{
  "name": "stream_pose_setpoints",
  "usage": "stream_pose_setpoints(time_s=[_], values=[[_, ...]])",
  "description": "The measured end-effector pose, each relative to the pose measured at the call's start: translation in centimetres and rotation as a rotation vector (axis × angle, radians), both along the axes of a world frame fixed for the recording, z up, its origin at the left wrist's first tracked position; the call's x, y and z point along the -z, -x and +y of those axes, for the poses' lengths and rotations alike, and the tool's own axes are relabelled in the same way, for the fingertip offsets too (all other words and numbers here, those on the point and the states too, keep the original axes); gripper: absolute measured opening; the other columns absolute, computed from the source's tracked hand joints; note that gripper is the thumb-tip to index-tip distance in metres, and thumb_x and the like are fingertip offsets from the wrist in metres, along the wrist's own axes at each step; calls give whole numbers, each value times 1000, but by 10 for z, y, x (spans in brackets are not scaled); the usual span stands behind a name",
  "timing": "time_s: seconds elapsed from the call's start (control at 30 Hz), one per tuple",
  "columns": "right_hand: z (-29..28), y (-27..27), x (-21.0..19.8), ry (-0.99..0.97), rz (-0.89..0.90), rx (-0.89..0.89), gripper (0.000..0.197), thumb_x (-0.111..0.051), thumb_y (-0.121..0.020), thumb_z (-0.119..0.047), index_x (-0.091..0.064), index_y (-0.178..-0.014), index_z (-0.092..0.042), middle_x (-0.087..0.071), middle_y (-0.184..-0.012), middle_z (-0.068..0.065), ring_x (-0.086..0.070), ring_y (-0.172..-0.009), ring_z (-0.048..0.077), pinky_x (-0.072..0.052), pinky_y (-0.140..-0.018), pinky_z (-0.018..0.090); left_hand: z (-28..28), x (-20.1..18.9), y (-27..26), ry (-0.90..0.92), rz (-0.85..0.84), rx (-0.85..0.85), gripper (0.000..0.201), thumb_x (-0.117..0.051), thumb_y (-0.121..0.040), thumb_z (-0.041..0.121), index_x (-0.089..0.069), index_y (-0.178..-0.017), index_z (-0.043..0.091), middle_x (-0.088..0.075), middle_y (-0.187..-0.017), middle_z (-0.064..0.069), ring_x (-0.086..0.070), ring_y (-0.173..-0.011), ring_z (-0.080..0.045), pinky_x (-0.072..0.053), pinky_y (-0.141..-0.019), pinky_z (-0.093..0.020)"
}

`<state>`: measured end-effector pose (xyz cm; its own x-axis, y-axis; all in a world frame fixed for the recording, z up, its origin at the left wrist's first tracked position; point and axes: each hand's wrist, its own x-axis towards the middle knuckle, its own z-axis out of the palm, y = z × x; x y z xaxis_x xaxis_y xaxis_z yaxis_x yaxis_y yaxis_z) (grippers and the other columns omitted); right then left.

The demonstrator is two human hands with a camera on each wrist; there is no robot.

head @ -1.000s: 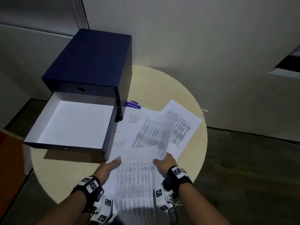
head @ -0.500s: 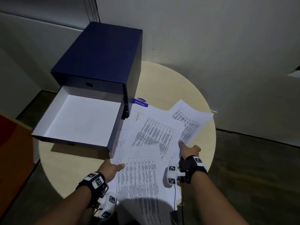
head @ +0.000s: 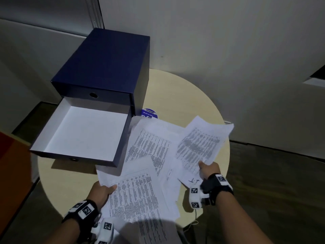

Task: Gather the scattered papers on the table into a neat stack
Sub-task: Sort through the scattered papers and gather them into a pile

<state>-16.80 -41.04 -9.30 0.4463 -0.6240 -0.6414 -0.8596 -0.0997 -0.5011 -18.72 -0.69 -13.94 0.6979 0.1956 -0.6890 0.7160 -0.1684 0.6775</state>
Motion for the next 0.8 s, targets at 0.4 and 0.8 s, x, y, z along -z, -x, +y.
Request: stream_pose_setpoints(time_s=[0.4,0.8], values=[[86,-23,7,-313,-130,-88,26,-62,-83,-30,-55,-89,-6,-68,-57,4,-59,-65,30,-48,-67,35,4,0,-8,-111,64,77,33,-75,-83,10,-62,-103,-13,-69,-107,-24,-66,-95,-36,-45,-80,-33],[-8,9,-41,-30,-279,194,16,-61,-94,-14,-60,-104,-2,-64,-89,16,-61,-81,34,-48,-75,38,-8,-12,-2,-5,-3,110,11,-70,-86,3,-67,-94,-3,-72,-100,-15,-67,-92,-31,-46,-83,-33]])
